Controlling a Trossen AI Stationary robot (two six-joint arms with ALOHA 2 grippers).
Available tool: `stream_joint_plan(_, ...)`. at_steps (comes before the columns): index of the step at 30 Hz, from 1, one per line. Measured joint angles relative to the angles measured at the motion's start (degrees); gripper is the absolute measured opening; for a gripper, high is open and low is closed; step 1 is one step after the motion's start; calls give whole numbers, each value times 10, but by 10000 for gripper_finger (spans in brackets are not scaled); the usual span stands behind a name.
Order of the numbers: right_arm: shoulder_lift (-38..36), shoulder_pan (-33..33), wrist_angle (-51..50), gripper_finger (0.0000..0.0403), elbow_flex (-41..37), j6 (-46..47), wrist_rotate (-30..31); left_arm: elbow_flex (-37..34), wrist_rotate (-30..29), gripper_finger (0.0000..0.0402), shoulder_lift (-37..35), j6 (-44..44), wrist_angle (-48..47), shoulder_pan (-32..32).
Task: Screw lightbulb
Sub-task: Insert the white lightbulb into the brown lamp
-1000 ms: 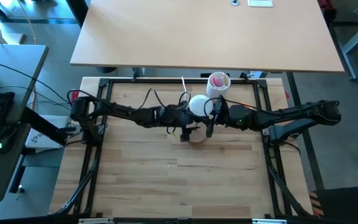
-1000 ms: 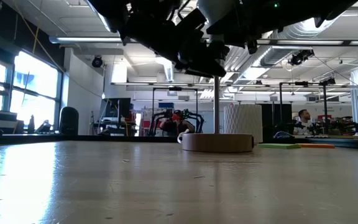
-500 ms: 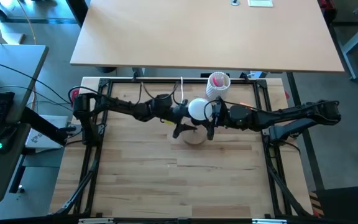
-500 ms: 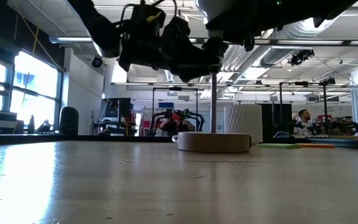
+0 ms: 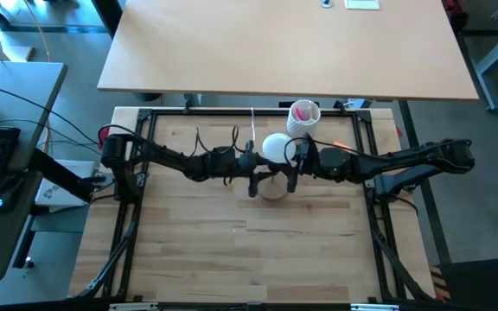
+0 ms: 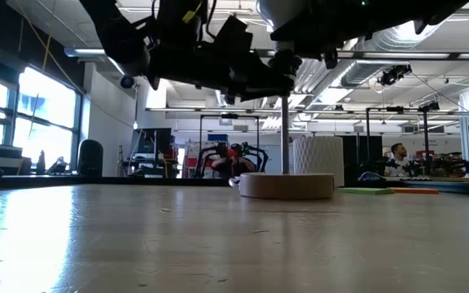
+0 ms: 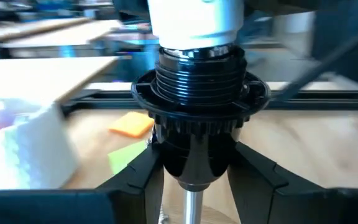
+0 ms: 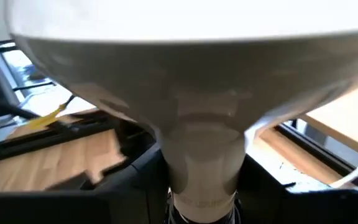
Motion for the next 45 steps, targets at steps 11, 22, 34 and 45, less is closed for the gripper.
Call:
stream_joint_plan(11,50,10,68,145,1,29,87,1,-219,133,0,7,3,-50)
stream_joint_plan(22,59,9,88,162,0,-14,77,2,-221,132,2,4,-2,-49)
stream_joint_plan(34,11,8,9,251,-2,-74,17,5,-220,139,2,14,-9,-52)
stream_joint_plan(45,-74,-22,-102,279,-1,-75,-105,5,-209,141,1,9,-23,-52)
